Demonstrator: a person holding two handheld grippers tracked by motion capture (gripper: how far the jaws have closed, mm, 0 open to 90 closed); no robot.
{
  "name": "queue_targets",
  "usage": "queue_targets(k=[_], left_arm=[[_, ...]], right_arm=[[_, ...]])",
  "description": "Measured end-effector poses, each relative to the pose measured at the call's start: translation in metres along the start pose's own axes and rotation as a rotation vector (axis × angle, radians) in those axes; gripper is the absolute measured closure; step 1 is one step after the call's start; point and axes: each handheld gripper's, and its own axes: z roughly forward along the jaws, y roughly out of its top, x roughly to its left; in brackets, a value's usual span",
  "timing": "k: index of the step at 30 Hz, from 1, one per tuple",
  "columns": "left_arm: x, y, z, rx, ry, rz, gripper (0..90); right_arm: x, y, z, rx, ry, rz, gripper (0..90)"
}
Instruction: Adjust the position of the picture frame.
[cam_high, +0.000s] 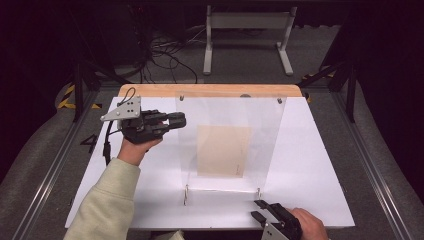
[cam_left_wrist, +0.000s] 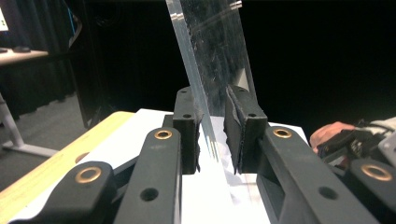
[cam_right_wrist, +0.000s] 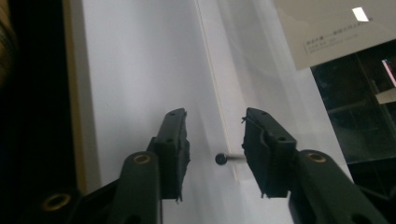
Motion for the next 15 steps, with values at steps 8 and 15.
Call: queue_targets(k=[8, 15], left_arm=[[-0.012, 0.001, -0.004, -0.009, 0.003, 0.028, 75.7], [-0.028, 0.003, -0.008, -0.004, 0.026, 0.048, 75.7]], right_arm=[[-0.031, 0.000, -0.019, -0.129, -0.012, 0.256, 54.9], [-0.078, -0.012, -0.035, -0.251, -0.082, 0.589, 49.7]])
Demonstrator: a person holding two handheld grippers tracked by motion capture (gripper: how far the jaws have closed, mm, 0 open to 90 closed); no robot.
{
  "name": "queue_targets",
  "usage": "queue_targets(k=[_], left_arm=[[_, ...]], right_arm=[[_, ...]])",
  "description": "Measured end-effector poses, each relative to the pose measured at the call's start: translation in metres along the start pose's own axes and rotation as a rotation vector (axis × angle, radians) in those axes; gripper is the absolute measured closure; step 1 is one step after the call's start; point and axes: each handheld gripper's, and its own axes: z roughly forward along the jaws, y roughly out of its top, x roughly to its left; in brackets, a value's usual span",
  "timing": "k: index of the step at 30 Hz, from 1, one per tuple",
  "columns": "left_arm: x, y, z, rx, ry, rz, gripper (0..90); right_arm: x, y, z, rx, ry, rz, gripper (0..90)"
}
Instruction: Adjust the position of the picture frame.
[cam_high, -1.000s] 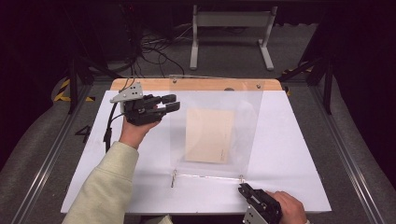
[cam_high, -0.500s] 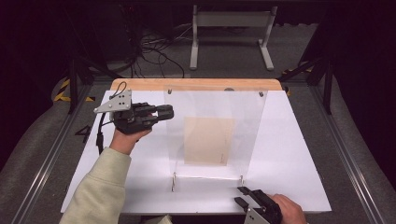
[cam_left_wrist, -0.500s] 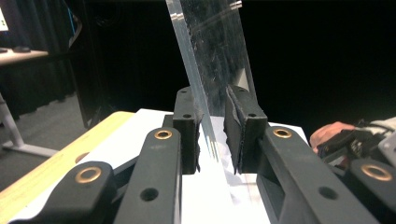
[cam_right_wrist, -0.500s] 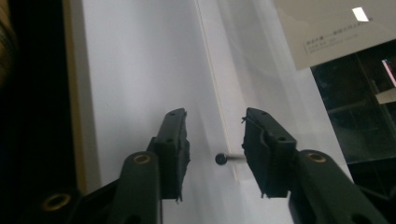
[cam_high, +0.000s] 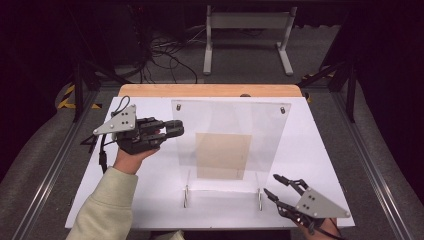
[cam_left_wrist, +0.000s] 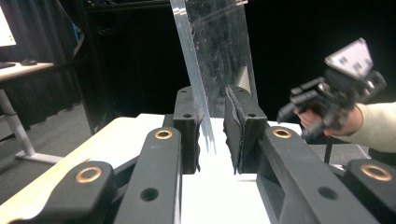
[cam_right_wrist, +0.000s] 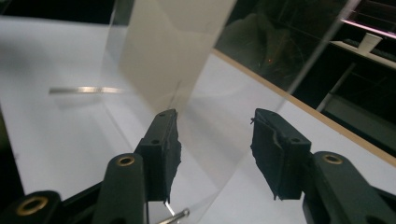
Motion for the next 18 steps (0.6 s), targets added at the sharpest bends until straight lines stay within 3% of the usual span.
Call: queue_targets(k=[3, 5, 8, 10, 12, 15, 18], left_arm=[[-0.007, 0.000, -0.002, -0.012, -0.001, 0.009, 76.0], [-0.010, 0.001, -0.004, -0.003, -0.002, 0.016, 76.2], [-0.015, 0.003, -0.005, 0.006, 0.009, 0.017, 76.2], [-0.020, 0.004, -0.007, 0.009, 0.007, 0.021, 76.4], [-0.022, 0.004, -0.007, 0.016, 0.006, 0.026, 76.5], [-0.027, 0.001, -0.008, 0.058, 0.008, 0.036, 76.2], [-0.030, -0.005, -0.009, 0.087, 0.019, 0.037, 76.0]], right_arm=[[-0.015, 0.007, 0.002, -0.021, 0.000, 0.112, 45.5], [-0.021, 0.011, 0.006, -0.013, -0.014, 0.146, 44.5], [-0.025, 0.015, 0.011, -0.001, -0.032, 0.160, 42.5], [-0.030, 0.020, 0.020, 0.010, -0.036, 0.196, 41.2], [-0.032, 0.023, 0.024, 0.006, -0.017, 0.223, 45.5], [-0.031, 0.029, 0.027, -0.008, 0.000, 0.226, 47.3], [-0.029, 0.033, 0.027, -0.025, 0.004, 0.212, 54.5]])
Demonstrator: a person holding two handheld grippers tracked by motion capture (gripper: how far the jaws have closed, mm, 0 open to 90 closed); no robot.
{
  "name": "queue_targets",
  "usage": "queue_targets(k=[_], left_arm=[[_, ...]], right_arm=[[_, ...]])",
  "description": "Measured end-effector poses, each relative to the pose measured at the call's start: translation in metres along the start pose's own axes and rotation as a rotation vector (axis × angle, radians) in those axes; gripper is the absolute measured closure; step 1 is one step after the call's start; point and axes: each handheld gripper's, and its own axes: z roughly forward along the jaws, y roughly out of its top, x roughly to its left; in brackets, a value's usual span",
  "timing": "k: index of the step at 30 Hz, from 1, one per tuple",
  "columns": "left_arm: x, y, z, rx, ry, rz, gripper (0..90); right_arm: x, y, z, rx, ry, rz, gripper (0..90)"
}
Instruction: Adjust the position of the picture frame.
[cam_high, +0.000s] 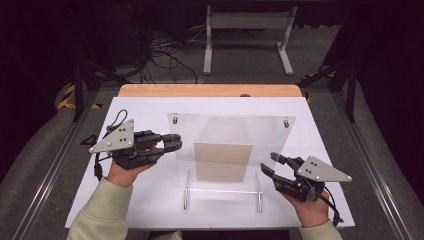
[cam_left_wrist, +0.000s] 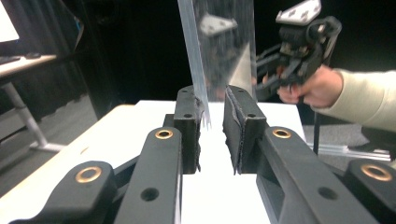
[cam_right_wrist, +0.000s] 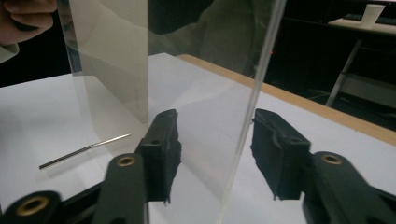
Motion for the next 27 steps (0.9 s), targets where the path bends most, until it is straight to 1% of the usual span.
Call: queue_targets(k=[1, 3, 6, 7, 8, 13, 16, 17, 19, 20, 21, 22, 23, 24, 25, 26, 27], left_arm=[[-0.001, -0.002, 0.000, 0.014, 0.005, 0.002, 76.1], [-0.002, -0.009, 0.000, 0.037, 0.000, -0.014, 76.7], [-0.003, -0.013, 0.000, 0.038, -0.002, -0.026, 77.6], [-0.004, -0.014, 0.000, 0.027, 0.000, -0.035, 78.2], [-0.005, -0.014, 0.000, 0.026, 0.001, -0.033, 78.7], [-0.008, -0.014, 0.000, 0.017, 0.026, -0.030, 79.1], [-0.008, -0.014, 0.001, 0.007, 0.038, -0.035, 79.3], [-0.009, -0.013, 0.001, -0.001, 0.048, -0.032, 79.7], [-0.014, -0.011, 0.002, -0.011, 0.090, 0.046, 80.2], [-0.015, -0.009, 0.003, -0.009, 0.101, 0.067, 79.9], [-0.014, -0.008, 0.003, -0.012, 0.105, 0.065, 79.7], [-0.012, -0.008, 0.003, -0.019, 0.108, 0.053, 80.0], [-0.009, -0.009, 0.003, -0.023, 0.109, 0.032, 80.0], [-0.009, -0.009, 0.003, -0.023, 0.109, 0.032, 80.0], [-0.007, -0.011, 0.004, -0.029, 0.120, 0.020, 80.0], [-0.005, -0.012, 0.004, -0.028, 0.130, 0.032, 79.9], [-0.005, -0.013, 0.004, -0.028, 0.149, 0.049, 79.8]], right_arm=[[0.001, 0.000, 0.000, 0.001, -0.001, -0.009, 56.2], [0.001, 0.000, -0.001, 0.000, 0.001, -0.020, 59.7], [0.001, -0.001, -0.002, -0.012, 0.000, -0.029, 61.2], [0.002, -0.001, -0.002, -0.014, -0.002, -0.028, 61.3], [0.001, 0.000, -0.002, -0.015, -0.003, -0.025, 61.3], [-0.002, 0.001, -0.002, -0.017, 0.022, 0.032, 62.8], [-0.002, 0.003, -0.002, -0.006, 0.014, 0.022, 63.0], [-0.002, 0.004, -0.002, 0.001, 0.012, 0.023, 63.9], [-0.003, 0.005, 0.000, -0.005, 0.002, 0.014, 64.6], [-0.003, 0.005, 0.002, 0.004, -0.014, -0.010, 64.2], [-0.004, 0.005, 0.004, 0.007, -0.024, -0.023, 63.8], [-0.007, 0.005, 0.007, -0.002, -0.017, -0.013, 63.6], [-0.010, 0.006, 0.010, -0.006, -0.005, 0.000, 63.3], [-0.010, 0.006, 0.010, -0.006, -0.005, 0.000, 63.3], [-0.013, 0.007, 0.012, -0.007, 0.000, 0.009, 63.1], [-0.015, 0.009, 0.015, -0.010, -0.005, 0.007, 63.0], [-0.017, 0.011, 0.018, -0.012, -0.010, -0.009, 62.9]])
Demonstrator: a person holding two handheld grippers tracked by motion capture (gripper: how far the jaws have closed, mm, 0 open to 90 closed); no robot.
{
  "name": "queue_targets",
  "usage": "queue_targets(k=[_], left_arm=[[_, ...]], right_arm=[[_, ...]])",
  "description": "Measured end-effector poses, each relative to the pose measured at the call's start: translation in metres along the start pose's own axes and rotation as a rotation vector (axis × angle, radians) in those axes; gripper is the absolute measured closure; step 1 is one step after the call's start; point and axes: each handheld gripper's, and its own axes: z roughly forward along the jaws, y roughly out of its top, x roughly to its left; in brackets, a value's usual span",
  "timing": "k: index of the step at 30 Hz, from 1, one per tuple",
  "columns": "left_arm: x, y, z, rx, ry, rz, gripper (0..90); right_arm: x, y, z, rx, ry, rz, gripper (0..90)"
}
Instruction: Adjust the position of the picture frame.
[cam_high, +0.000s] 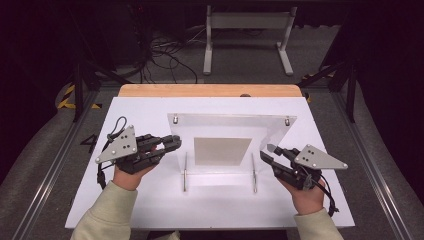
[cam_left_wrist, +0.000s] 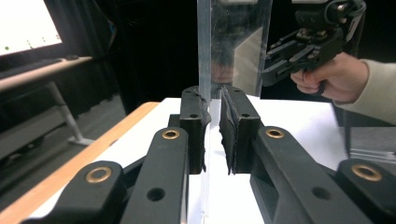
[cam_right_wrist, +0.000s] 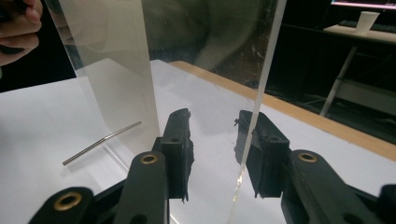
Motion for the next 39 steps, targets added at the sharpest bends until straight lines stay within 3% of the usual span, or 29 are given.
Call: queue_targets(k=[3, 9, 14, 19, 27, 31, 34, 36, 39], left_arm=[[0.001, 0.000, 0.001, -0.005, 0.031, 0.017, 79.2], [-0.001, -0.001, 0.005, -0.010, 0.064, 0.021, 80.1], [-0.004, -0.001, 0.004, -0.013, 0.072, 0.017, 81.7], [-0.006, -0.005, 0.009, 0.004, 0.072, 0.008, 82.9], [-0.010, -0.007, 0.018, 0.021, 0.053, -0.006, 84.8], [-0.022, -0.003, 0.031, 0.052, 0.069, 0.048, 84.6], [-0.019, -0.003, 0.031, 0.061, 0.068, 0.019, 82.1], [-0.018, -0.005, 0.031, 0.084, 0.067, 0.007, 78.3], [-0.015, -0.005, 0.030, 0.082, 0.049, -0.012, 68.1]], right_arm=[[-0.004, 0.004, 0.006, -0.017, -0.020, -0.042, 62.3], [-0.019, 0.012, 0.020, -0.046, -0.031, -0.066, 57.9], [-0.036, 0.018, 0.034, -0.073, 0.013, -0.086, 55.0], [-0.052, 0.023, 0.048, -0.058, 0.053, -0.111, 52.0], [-0.071, 0.017, 0.071, -0.030, 0.100, -0.072, 45.6], [-0.077, 0.011, 0.078, -0.006, 0.067, -0.057, 41.7], [-0.077, 0.007, 0.077, 0.024, 0.017, -0.021, 46.4], [-0.076, 0.007, 0.074, 0.030, -0.015, 0.008, 43.4], [-0.075, 0.006, 0.066, 0.033, -0.027, 0.040, 40.4]])
